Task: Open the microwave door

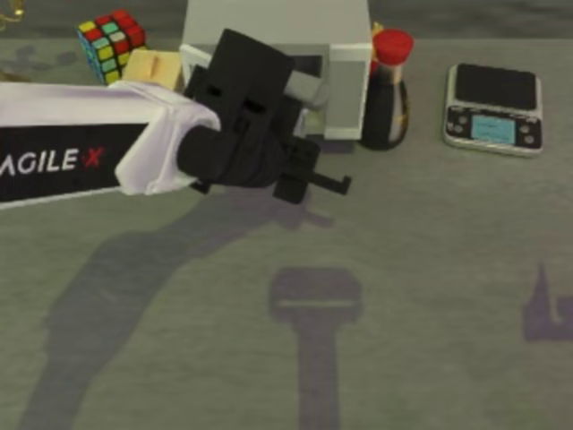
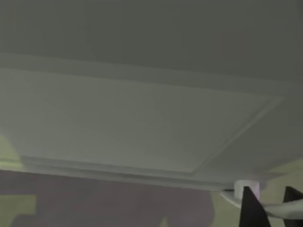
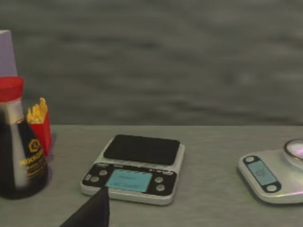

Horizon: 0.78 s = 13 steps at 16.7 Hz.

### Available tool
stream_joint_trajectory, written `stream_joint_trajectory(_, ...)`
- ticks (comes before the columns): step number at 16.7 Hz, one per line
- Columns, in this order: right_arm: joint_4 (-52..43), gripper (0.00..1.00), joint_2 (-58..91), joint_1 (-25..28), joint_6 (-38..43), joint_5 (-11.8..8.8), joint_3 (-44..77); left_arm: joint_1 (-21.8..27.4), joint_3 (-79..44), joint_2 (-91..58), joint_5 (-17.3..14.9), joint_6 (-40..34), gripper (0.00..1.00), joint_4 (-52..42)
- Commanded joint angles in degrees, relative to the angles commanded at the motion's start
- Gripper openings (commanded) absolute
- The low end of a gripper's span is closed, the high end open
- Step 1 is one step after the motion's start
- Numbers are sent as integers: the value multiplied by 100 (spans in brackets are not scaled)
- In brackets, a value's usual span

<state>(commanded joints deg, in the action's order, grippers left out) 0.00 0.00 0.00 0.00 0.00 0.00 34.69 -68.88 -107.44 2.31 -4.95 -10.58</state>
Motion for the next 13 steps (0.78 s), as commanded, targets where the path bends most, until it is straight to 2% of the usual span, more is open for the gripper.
stream_joint_trajectory(8, 0, 100, 0, 0, 0, 0, 0, 0, 0, 0, 0, 0, 0, 0)
stream_joint_trajectory(13, 0, 100, 0, 0, 0, 0, 0, -24, 90, 70, -147, 123, 0, 22)
